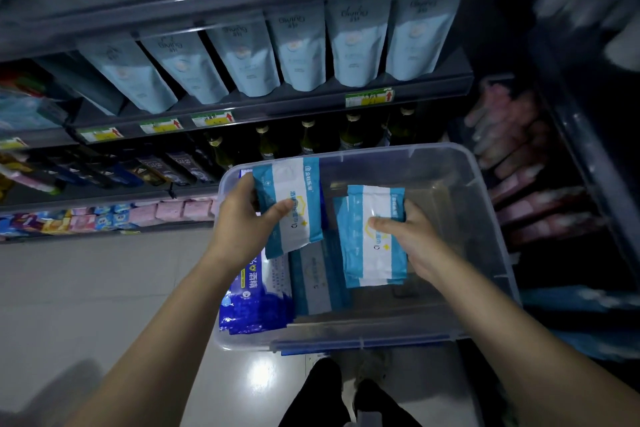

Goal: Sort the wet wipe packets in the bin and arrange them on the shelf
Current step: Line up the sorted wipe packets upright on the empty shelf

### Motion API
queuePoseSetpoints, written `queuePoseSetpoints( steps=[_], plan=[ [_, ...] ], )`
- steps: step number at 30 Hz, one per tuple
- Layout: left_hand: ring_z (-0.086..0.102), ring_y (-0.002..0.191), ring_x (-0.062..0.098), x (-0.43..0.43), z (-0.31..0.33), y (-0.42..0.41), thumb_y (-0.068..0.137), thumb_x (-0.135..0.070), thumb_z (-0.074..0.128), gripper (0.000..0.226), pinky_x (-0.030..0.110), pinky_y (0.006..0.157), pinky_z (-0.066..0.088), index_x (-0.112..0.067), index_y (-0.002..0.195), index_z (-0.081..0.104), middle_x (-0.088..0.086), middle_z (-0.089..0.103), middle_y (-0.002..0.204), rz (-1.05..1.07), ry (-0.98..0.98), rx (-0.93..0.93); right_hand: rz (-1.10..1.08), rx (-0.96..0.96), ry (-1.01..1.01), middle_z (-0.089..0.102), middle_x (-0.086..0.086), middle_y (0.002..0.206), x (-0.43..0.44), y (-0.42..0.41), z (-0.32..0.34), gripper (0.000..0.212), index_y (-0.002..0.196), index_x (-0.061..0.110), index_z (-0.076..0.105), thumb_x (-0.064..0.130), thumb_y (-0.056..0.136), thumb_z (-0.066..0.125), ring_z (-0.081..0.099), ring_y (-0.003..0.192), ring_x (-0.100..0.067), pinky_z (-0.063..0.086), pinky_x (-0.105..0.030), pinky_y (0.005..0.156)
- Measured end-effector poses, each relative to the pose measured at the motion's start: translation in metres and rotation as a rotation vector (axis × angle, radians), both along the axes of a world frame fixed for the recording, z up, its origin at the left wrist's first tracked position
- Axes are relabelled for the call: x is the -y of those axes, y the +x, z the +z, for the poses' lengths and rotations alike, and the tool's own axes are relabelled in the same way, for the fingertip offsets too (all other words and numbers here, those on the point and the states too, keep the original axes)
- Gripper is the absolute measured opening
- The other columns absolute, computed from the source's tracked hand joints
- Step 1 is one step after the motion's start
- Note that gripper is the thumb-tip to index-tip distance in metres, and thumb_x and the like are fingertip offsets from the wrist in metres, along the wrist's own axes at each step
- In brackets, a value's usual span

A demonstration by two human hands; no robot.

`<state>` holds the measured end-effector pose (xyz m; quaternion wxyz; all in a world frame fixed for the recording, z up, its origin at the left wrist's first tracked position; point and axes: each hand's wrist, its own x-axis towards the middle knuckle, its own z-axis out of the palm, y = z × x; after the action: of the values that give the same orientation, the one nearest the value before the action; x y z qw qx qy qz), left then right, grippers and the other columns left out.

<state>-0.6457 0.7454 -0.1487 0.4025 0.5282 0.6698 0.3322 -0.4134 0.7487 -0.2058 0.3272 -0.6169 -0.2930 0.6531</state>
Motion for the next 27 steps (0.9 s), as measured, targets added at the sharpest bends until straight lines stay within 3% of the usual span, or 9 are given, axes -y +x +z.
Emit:
queuePoseSetpoints(
  steps=[3, 6, 8, 13, 19, 21, 24, 27],
  plan=[
    [0.067, 0.094, 0.013, -0.005, 0.009, 0.014, 0.083, -0.01, 0.07, 0.03, 0.033, 0.081, 0.055, -0.011, 0.11, 0.056, -0.001, 0.068, 0.103, -0.012, 0.013, 0.051, -0.063, -0.001, 0.064, 0.068, -0.008, 0.102, 0.005, 0.017, 0.022, 0.03, 0.108, 0.013, 0.054, 0.005, 0.082, 0.066, 0.068, 0.087, -0.025, 0.055, -0.04, 0.074],
    [0.064, 0.076, -0.005, -0.013, 0.023, 0.035, 0.084, -0.003, 0.067, 0.025, 0.012, 0.068, 0.052, -0.013, 0.104, 0.056, -0.005, 0.066, 0.091, -0.058, 0.053, 0.096, -0.142, -0.006, 0.136, 0.069, -0.009, 0.1, 0.015, 0.035, 0.049, 0.028, 0.108, 0.013, 0.056, 0.003, 0.083, 0.064, 0.068, 0.084, -0.024, 0.055, -0.038, 0.071],
    [0.062, 0.073, -0.007, -0.018, 0.034, 0.047, 0.085, -0.003, 0.066, 0.024, 0.007, 0.061, 0.048, -0.014, 0.103, 0.055, -0.009, 0.064, 0.089, -0.12, 0.069, 0.121, -0.211, -0.006, 0.185, 0.068, -0.008, 0.097, 0.027, 0.043, 0.069, 0.026, 0.106, 0.012, 0.056, 0.0, 0.084, 0.062, 0.067, 0.078, -0.02, 0.054, -0.033, 0.066],
    [0.066, 0.087, 0.019, -0.028, 0.053, 0.074, 0.085, -0.005, 0.067, 0.021, 0.035, 0.075, 0.054, -0.014, 0.102, 0.06, 0.005, 0.069, 0.101, -0.286, 0.048, 0.248, -0.418, 0.08, 0.261, 0.068, -0.008, 0.095, 0.077, 0.057, 0.107, 0.021, 0.099, 0.017, 0.057, 0.001, 0.086, 0.06, 0.066, 0.079, -0.019, 0.055, -0.032, 0.068],
    [0.065, 0.086, 0.016, 0.019, 0.053, 0.121, 0.087, -0.007, 0.065, 0.017, 0.033, 0.071, 0.057, -0.016, 0.099, 0.058, 0.0, 0.067, 0.096, -0.554, -0.016, 0.353, -0.686, 0.23, 0.208, 0.064, -0.005, 0.109, 0.189, 0.048, 0.118, 0.026, 0.111, 0.02, 0.052, 0.013, 0.088, 0.063, 0.065, 0.094, -0.023, 0.055, -0.038, 0.08],
    [0.064, 0.082, 0.016, 0.048, 0.054, 0.14, 0.087, -0.006, 0.064, 0.016, 0.027, 0.066, 0.057, -0.012, 0.1, 0.057, 0.001, 0.066, 0.093, -0.668, -0.03, 0.355, -0.784, 0.27, 0.191, 0.066, -0.008, 0.105, 0.236, 0.048, 0.122, 0.021, 0.103, 0.022, 0.055, 0.011, 0.088, 0.064, 0.066, 0.089, -0.023, 0.055, -0.04, 0.081],
    [0.059, 0.071, 0.013, 0.093, 0.062, 0.172, 0.088, -0.006, 0.063, 0.018, 0.011, 0.056, 0.05, 0.001, 0.1, 0.052, 0.005, 0.063, 0.09, -0.861, -0.041, 0.334, -0.988, 0.332, 0.189, 0.066, -0.007, 0.091, 0.309, 0.051, 0.135, 0.022, 0.102, 0.014, 0.054, 0.001, 0.086, 0.062, 0.066, 0.065, -0.007, 0.051, -0.021, 0.057],
    [0.064, 0.088, 0.02, 0.14, 0.071, 0.206, 0.085, -0.011, 0.068, 0.03, 0.035, 0.073, 0.055, -0.009, 0.111, 0.053, 0.004, 0.065, 0.103, -1.022, -0.077, 0.329, -1.183, 0.412, 0.187, 0.064, -0.003, 0.085, 0.383, 0.058, 0.149, 0.021, 0.1, 0.014, 0.054, 0.001, 0.086, 0.062, 0.062, 0.054, 0.001, 0.046, -0.015, 0.046]
  ],
)
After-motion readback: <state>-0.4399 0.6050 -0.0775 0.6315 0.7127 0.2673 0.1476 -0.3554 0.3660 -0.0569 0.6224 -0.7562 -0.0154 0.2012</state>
